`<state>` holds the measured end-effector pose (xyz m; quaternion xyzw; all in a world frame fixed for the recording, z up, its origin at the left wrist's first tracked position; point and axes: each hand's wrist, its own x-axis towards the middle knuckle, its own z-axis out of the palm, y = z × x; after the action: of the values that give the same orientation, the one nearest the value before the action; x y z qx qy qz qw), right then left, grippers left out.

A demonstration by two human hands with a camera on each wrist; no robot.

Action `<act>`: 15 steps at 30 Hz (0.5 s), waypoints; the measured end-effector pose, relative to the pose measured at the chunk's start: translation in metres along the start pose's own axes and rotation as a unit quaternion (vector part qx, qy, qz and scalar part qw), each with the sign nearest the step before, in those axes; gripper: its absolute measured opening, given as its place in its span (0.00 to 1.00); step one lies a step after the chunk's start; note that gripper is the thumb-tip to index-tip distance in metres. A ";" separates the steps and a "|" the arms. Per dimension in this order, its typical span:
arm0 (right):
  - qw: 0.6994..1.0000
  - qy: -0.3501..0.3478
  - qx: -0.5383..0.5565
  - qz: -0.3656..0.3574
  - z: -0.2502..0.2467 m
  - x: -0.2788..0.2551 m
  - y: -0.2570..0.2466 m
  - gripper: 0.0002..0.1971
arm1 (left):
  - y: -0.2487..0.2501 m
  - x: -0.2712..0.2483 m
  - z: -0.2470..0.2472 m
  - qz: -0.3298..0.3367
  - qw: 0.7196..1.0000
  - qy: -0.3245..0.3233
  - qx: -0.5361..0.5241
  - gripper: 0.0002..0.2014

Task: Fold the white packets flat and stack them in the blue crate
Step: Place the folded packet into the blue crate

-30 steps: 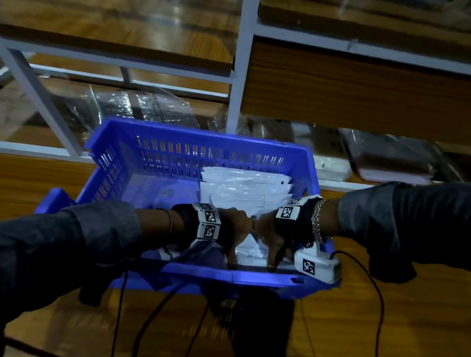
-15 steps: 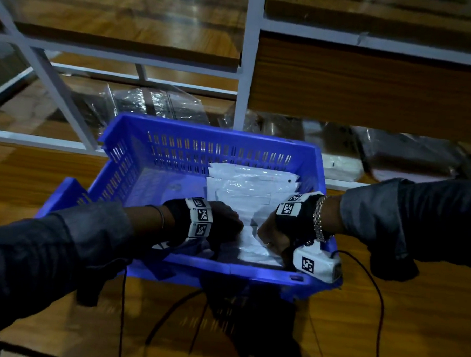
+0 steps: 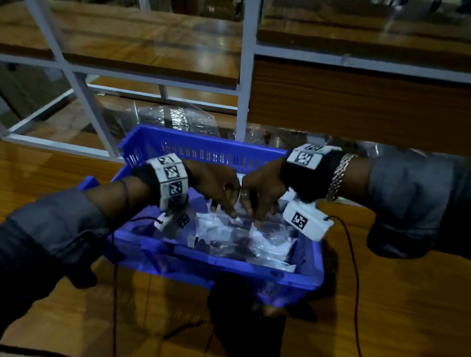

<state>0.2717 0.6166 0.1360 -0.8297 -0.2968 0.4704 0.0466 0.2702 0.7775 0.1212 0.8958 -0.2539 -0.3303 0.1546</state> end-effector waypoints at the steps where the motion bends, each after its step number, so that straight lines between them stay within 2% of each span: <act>1: 1.000 0.014 0.000 -0.008 -0.004 -0.010 0.003 0.15 | 0.006 -0.011 -0.009 0.024 0.999 0.021 -0.020 0.10; 4: 0.993 0.102 0.019 -0.063 -0.010 -0.050 0.006 0.16 | 0.032 -0.051 -0.024 0.071 0.986 0.130 -0.075 0.11; 8: 0.966 0.202 0.068 -0.147 0.015 -0.111 0.019 0.13 | 0.064 -0.081 -0.006 0.121 0.956 0.216 -0.160 0.15; 11: 0.938 0.280 0.105 -0.174 0.057 -0.144 0.038 0.11 | 0.090 -0.085 0.021 0.158 0.937 0.239 -0.198 0.14; 15: 0.904 0.361 0.182 -0.140 0.136 -0.160 0.070 0.11 | 0.121 -0.066 0.075 0.181 0.931 0.211 -0.238 0.13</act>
<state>0.1322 0.4459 0.1564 -0.8700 -0.2819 0.1730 0.3657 0.1340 0.7061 0.1536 0.8207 -0.2871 -0.1507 0.4704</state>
